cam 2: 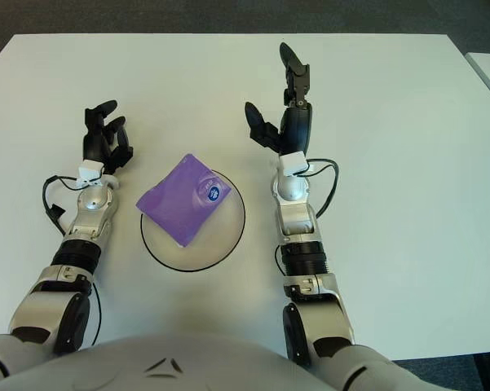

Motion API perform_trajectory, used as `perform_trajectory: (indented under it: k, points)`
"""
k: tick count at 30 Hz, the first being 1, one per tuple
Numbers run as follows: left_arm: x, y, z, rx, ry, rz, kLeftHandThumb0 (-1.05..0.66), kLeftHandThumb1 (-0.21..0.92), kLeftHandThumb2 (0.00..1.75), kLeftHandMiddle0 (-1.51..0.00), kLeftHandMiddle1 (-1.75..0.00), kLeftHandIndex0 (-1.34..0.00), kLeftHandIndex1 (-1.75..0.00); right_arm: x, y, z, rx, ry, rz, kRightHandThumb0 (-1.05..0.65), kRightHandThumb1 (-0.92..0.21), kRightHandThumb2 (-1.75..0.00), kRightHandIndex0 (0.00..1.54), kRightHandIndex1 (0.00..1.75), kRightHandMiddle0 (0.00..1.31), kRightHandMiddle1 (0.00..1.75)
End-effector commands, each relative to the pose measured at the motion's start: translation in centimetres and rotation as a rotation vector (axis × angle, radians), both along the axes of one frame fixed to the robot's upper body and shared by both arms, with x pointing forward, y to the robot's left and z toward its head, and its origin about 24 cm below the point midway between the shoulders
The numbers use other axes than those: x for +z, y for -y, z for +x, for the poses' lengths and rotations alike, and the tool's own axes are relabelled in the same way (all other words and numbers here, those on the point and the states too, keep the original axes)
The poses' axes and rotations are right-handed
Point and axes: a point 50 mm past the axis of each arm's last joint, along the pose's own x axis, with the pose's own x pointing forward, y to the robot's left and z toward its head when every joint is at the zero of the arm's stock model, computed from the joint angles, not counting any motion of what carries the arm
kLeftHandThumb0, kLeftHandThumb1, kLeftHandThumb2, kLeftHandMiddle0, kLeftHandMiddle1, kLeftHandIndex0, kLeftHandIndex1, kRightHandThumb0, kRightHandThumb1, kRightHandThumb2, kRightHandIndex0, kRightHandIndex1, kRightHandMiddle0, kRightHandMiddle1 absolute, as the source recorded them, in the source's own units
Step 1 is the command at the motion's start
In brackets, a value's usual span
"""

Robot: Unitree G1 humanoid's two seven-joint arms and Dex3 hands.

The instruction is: Put the tissue paper into the plate.

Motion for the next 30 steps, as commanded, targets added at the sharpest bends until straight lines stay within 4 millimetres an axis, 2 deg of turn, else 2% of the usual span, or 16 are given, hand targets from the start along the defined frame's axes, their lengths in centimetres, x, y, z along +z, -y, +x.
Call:
perform_trajectory:
  k: [1,12,20,30]
  points:
    - [-7.9,-0.4,-4.9,0.040,-0.328,0.001,-0.67,0.92,0.77,-0.28,-0.69,0.00,-0.99,-2.8,1.1,-0.5,-0.021,-0.098,0.098,-0.72,-0.92,-0.55,0.26,0.08,0.00,0.62]
    - [-7.8,-0.5,-5.0,0.039,-0.330,-0.001,-0.68,0.92,0.77,-0.28,-0.69,0.00,-1.00,-5.2,1.3,-0.9,-0.047,-0.182,0.121,-0.60,-0.92,-0.61,0.32,0.11,0.00,0.68]
    - [-7.8,-0.5,-5.1,0.042,-0.331,-0.005,-0.67,0.92,0.77,-0.28,-0.69,0.00,-0.97,-6.3,1.4,-1.1,-0.055,-0.228,0.138,-0.57,-0.92,-0.61,0.33,0.11,0.00,0.69]
    - [-7.7,-0.5,-5.2,0.041,-0.333,0.000,-0.66,0.92,0.78,-0.28,-0.69,0.00,-0.97,-8.6,1.1,-2.1,-0.087,-0.384,0.120,-0.56,-0.92,-0.61,0.39,0.14,0.00,0.76]
